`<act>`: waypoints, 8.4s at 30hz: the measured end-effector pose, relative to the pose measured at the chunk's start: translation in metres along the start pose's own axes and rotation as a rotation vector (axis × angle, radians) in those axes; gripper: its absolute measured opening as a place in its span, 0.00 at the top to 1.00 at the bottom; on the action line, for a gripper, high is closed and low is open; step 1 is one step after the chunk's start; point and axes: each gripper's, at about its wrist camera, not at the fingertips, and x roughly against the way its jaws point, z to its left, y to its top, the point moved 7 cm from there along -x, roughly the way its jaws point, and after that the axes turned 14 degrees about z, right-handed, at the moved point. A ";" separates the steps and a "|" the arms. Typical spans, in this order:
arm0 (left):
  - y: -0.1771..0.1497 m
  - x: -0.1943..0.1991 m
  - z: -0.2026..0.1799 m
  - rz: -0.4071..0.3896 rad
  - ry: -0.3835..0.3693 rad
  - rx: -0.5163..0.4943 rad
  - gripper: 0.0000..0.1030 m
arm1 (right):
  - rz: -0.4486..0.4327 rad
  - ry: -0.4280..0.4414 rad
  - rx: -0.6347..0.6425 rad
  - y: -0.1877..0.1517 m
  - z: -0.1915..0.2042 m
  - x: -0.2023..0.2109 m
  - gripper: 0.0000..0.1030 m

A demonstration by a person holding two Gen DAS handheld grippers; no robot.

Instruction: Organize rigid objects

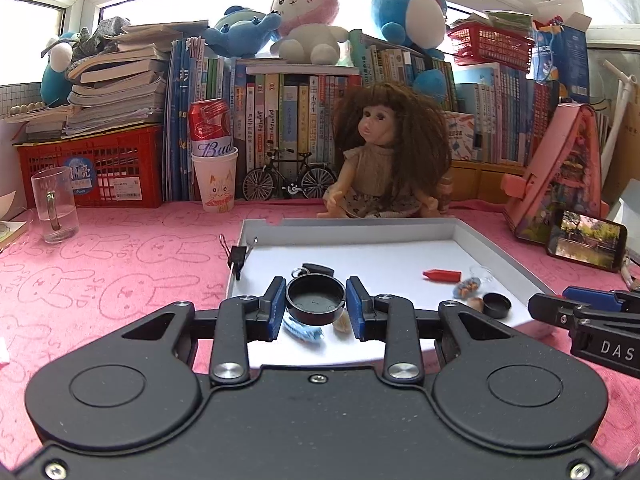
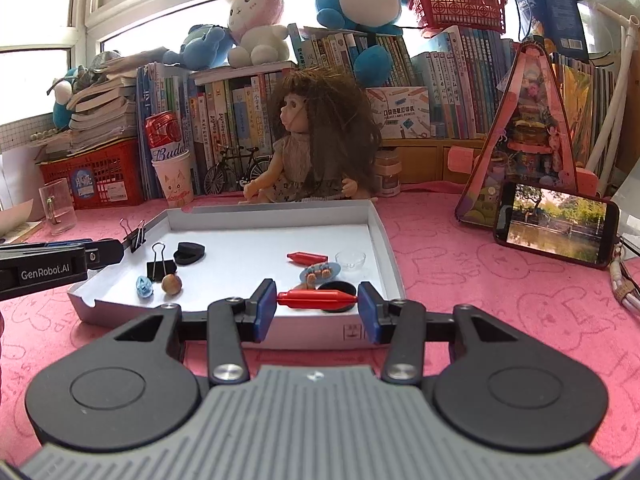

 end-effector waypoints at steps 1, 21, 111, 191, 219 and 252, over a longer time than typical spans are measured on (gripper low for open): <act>0.003 -0.003 0.002 -0.002 0.001 0.002 0.70 | -0.004 -0.002 -0.004 0.004 0.000 -0.003 0.51; 0.001 -0.046 0.007 0.068 0.033 0.024 0.70 | 0.073 -0.008 -0.087 0.013 -0.009 -0.050 0.51; -0.006 -0.043 0.004 0.130 0.004 0.052 0.36 | 0.088 -0.048 0.011 0.016 0.009 -0.041 0.16; -0.070 -0.010 0.000 0.235 0.068 0.010 0.00 | 0.248 -0.118 0.005 -0.044 0.002 -0.024 0.00; -0.070 -0.012 0.000 0.236 0.071 0.008 0.00 | 0.248 -0.118 0.005 -0.044 0.002 -0.024 0.00; -0.069 -0.012 -0.001 0.237 0.072 0.007 0.00 | 0.248 -0.118 0.004 -0.044 0.002 -0.024 0.00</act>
